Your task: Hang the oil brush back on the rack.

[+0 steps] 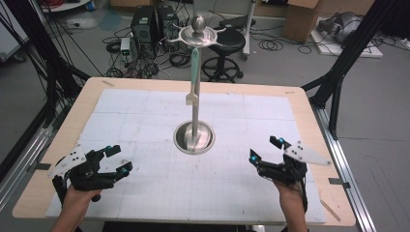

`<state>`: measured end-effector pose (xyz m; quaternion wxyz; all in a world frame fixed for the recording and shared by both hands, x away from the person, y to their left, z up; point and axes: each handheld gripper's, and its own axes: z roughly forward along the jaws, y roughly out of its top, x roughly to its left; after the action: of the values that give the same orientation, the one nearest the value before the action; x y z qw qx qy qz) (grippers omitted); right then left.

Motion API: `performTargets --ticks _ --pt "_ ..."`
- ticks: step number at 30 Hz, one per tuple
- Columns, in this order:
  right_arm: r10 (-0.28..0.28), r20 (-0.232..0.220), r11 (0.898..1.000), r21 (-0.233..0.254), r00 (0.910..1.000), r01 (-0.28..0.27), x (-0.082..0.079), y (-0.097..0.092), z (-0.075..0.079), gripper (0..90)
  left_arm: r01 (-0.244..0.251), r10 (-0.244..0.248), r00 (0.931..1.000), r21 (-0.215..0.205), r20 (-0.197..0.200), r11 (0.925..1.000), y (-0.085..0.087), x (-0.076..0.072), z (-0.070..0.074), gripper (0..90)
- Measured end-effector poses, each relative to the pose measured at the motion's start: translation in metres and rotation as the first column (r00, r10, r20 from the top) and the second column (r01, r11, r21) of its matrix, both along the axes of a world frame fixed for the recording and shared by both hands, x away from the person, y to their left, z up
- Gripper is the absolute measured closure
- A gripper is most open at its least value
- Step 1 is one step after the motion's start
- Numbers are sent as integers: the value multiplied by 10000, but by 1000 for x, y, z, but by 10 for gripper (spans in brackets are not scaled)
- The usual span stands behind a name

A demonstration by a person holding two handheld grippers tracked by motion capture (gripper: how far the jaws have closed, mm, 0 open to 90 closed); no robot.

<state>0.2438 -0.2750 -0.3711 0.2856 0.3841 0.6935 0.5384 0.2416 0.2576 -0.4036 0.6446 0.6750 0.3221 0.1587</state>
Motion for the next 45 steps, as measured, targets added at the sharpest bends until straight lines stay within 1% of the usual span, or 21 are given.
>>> performTargets --ticks 3,4,6,8,9,11,14,17,20,21,24,25,27,29,30,31,33,35,38,42,45 --pt "-204 -190 9997 -117 9996 202 -12 -8 -16 162 16 -16 10000 97 10 10000 -1 0 0 180" --pt "-231 -325 9997 -117 9992 227 -14 -10 -20 161 15 -15 10000 87 5 10000 -1 0 0 180" --pt "-249 -393 9996 -140 9989 244 -17 -14 -22 162 -30 30 10000 70 28 10000 0 0 0 180" --pt "-343 -348 9994 78 9988 346 -19 -17 -22 161 -44 44 10000 75 -2 10000 0 0 0 180" --pt "-340 -345 9989 304 9988 351 -21 -19 -23 161 -45 45 10000 48 -29 10000 1 0 0 180" --pt "-383 -441 9976 562 9983 407 -23 -22 -25 161 -100 100 9999 -50 -16 9999 0 -1 0 182" --pt "-387 -491 9973 608 9980 416 -24 -25 -27 162 -133 132 9999 63 45 9999 1 0 0 184" --pt "-329 -609 9943 997 9976 389 -27 -28 -28 162 -263 262 9996 203 63 9994 2 0 0 184" --pt "-553 -554 9939 923 9969 603 -28 -30 -29 162 -411 411 9991 52 117 9991 3 -1 1 184" --pt "-615 -610 9937 898 9962 669 -29 -31 -29 162 -421 421 9990 68 124 9991 4 -1 1 184" --pt "-786 -527 9912 1024 9955 837 -31 -34 -28 162 -474 474 9988 -34 101 9989 5 -1 0 184" --pt "-877 -424 9894 1119 9952 920 -31 -34 -27 162 -452 452 9989 -9 109 9990 5 -1 -1 184" --pt "-988 -392 9881 1143 9943 1027 -32 -34 -25 162 -431 431 9991 80 45 9990 6 -2 -2 184" --pt "-957 -359 9892 1078 9948 991 -32 -33 -25 162 -473 473 9989 -16 36 9989 7 -2 -1 184" --pt "-954 -418 9889 1106 9946 995 -33 -32 -25 162 -476 476 9989 -9 27 9989 7 -2 -1 184" --pt "-896 -356 9900 1061 9953 929 -32 -32 -25 162 -496 496 9988 32 22 9988 7 -2 -2 185" --pt "-872 -396 9891 1154 9954 912 -32 -30 -25 162 -460 461 9989 66 -76 9989 7 -2 -2 195" --pt "-848 -373 9898 1120 9957 884 -32 -30 -25 162 -482 483 9988 100 -89 9988 7 -1 -3 195" --pt "-841 -445 9898 1114 9955 886 -31 -31 -26 162 -532 532 9985 27 -124 9986 8 -1 -3 195" --pt "-685 -275 9913 1105 9973 712 -32 -30 -26 162 -574 574 9982 25 -179 9984 9 -1 -3 195" --pt "-676 -305 9921 1034 9972 704 -32 -29 -26 162 -574 575 9982 32 -181 9983 10 0 -4 195"
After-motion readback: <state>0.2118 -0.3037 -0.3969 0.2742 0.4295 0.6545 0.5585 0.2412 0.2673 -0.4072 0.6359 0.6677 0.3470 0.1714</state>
